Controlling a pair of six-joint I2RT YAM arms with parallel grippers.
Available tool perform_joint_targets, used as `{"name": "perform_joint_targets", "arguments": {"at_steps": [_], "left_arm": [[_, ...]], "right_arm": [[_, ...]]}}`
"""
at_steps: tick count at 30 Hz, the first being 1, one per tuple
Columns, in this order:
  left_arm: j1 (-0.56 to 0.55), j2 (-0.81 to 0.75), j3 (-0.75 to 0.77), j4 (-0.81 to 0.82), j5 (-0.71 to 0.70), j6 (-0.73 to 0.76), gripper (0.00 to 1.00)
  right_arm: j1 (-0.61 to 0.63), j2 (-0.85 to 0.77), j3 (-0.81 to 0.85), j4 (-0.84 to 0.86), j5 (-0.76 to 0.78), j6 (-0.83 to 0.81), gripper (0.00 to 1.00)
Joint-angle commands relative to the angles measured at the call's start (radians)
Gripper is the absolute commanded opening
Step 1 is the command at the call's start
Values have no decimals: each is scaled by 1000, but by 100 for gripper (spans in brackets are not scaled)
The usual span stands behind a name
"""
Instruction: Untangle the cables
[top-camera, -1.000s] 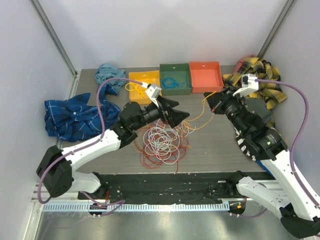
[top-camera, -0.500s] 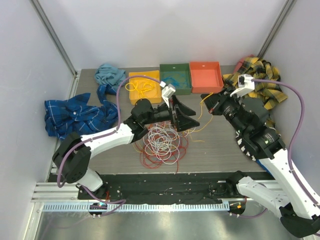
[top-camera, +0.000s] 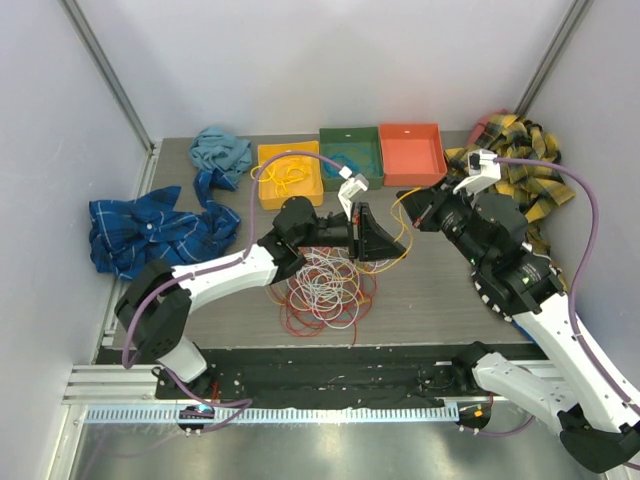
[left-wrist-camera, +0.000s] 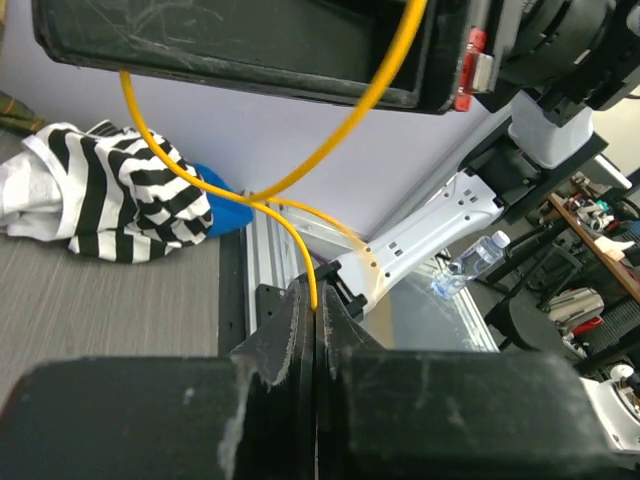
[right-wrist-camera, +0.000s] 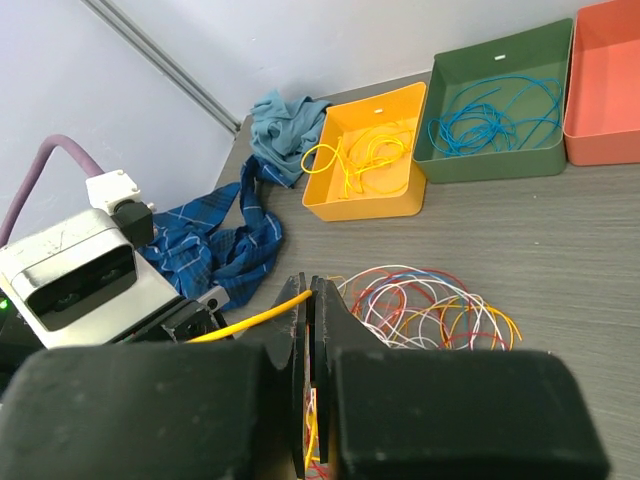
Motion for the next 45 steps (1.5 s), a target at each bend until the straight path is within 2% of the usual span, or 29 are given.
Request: {"name": "perform_joint_targets", "arguments": {"at_steps": [1,2,3,5,6,7,8,9,11,14,18,21,25,31,39,45], "left_arm": [[1,-23,60,-106,-7,59,0],[4,-29,74,-140,-23,95,0],[17,-37,83,-170,-34,108,0],[45,-51,117,-229,-60,117,0],[83,-52,126,-235,-64,94,0],[109,-51,147,-235,-64,76,0],[134,-46,158,-215,-64,53,0],[187,-45,169,-206,-66,3,0],[243,-40,212,-216,-92,-30,0],[338,-40,285,-253,-165,-51,0],[428,-5,454,-544,-326,27,0],[470,35,594,-646,-424,103,0],[522,165,799,-778,-486,139,0],[596,335,937,-844,-495,119,0],[654,539,922,-786,-495,65,0],[666,652,996,-769,-475,60,0]], "right_arm": [[7,-17,-2,47,-3,11,2],[5,-22,-7,44,2,11,8],[7,-29,-7,39,8,8,35],[5,-37,-10,26,31,7,58],[5,-45,-10,19,41,8,74],[5,-49,-10,16,64,10,79],[7,-55,-8,7,80,7,91],[5,-62,-8,3,92,7,94],[5,-86,-8,-13,135,-1,98],[7,-126,-16,-31,195,-13,99],[5,-178,-50,-33,229,-44,98],[7,-200,-82,-30,229,-50,96],[5,-209,-122,-30,222,-44,95],[5,-221,-177,-25,236,-70,95],[5,-207,-214,-20,272,-121,95],[7,-181,-249,-1,267,-127,95]]}}
